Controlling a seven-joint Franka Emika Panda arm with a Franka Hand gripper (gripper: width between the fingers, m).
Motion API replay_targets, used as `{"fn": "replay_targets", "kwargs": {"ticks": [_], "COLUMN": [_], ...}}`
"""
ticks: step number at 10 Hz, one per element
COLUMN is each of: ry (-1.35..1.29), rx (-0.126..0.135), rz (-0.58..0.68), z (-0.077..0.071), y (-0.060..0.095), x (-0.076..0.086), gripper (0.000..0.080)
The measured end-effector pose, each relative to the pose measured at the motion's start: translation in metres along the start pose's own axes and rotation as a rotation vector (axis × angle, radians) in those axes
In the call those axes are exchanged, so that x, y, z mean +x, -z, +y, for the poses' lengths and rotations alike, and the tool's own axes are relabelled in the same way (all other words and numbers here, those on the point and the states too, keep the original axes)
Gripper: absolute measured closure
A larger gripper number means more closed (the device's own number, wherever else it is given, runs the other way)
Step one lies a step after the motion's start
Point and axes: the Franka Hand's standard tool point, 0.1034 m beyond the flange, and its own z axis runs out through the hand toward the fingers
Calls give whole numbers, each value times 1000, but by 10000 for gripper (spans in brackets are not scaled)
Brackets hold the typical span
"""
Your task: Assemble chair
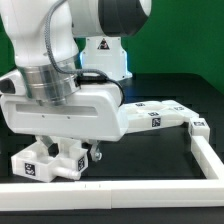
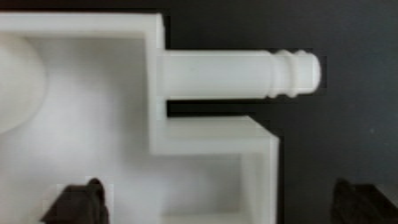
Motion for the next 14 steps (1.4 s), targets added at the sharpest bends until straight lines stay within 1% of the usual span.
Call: {"fn": "replay_targets", "kwargs": {"ticks": [1,2,3,5,6,7,8,9,10,11,12,13,14], "ry": [12,23,23,24,24,24,25,29,40,79,138,185,203], "rx": [-5,-6,-6,-6,-6,-6,-6,-6,-10,-29,-54,-52,-56], "rz": [4,7,7,6,6,6,6,6,6,9,14,13,13], "z": [1,3,5,4,4,4,4,1,-17,-37,-62,-78,-91], "y": [-6,-8,-8,-8,-8,-8,-8,-8,-8,-7,-7,-4,0], "x": [-1,0,0,0,0,0,0,-1,-6,-13,-22,-29,-34], "gripper": [157,151,150,150,238,238,406,604,737,737,770,770,770]}}
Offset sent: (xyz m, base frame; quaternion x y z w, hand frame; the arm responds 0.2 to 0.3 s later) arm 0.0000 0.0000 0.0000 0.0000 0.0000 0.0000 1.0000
